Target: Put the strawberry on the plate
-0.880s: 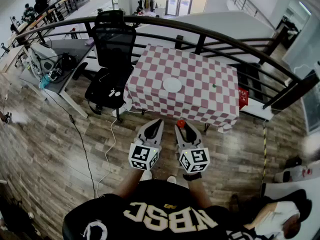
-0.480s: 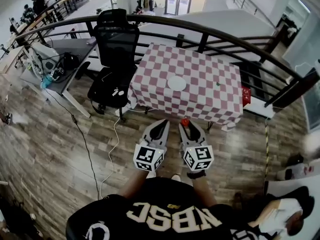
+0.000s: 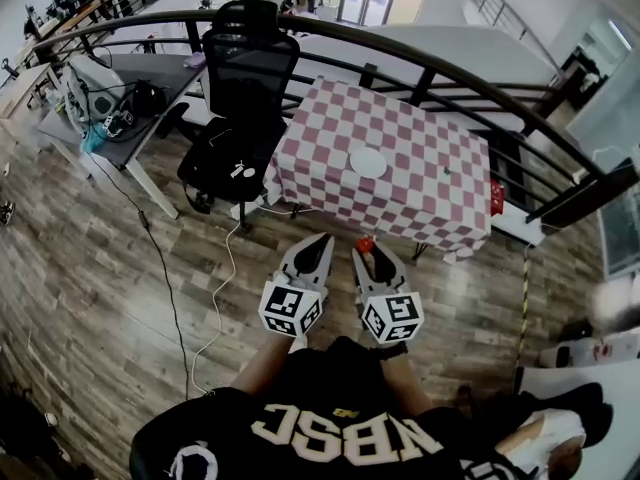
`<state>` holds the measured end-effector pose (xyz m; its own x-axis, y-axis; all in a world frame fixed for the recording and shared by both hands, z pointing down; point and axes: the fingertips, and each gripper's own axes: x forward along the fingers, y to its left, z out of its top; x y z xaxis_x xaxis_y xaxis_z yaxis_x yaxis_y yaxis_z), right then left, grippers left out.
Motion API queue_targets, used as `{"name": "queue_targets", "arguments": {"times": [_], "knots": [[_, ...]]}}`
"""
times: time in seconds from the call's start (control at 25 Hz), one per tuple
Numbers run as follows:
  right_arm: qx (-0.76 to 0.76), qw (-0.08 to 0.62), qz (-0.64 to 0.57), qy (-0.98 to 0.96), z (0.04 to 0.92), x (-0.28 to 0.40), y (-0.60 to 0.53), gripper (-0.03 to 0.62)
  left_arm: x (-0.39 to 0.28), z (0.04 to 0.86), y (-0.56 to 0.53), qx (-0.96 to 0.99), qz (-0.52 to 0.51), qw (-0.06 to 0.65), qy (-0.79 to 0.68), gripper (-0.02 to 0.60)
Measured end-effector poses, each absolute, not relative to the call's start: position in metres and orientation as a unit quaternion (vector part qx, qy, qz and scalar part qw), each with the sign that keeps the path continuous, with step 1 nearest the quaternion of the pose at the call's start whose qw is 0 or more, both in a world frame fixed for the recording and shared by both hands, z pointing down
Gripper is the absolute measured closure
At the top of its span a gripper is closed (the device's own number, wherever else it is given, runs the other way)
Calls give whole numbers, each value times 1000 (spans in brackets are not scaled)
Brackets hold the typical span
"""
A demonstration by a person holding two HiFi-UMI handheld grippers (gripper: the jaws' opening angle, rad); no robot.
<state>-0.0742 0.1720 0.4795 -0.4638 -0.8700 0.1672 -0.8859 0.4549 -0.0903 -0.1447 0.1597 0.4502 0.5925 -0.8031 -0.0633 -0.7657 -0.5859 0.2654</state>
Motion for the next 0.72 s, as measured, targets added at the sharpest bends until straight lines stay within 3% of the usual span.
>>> {"name": "queue_targets", "arguments": {"times": [0.24,0.72], "knots": [[527,74,124,-838,514,-74,170,450,-156,497,150,880,-70,152,-444,566],[490,58,115,-862,513,-58,40,450,-139,500,40,869,-38,134,-475,566]]}}
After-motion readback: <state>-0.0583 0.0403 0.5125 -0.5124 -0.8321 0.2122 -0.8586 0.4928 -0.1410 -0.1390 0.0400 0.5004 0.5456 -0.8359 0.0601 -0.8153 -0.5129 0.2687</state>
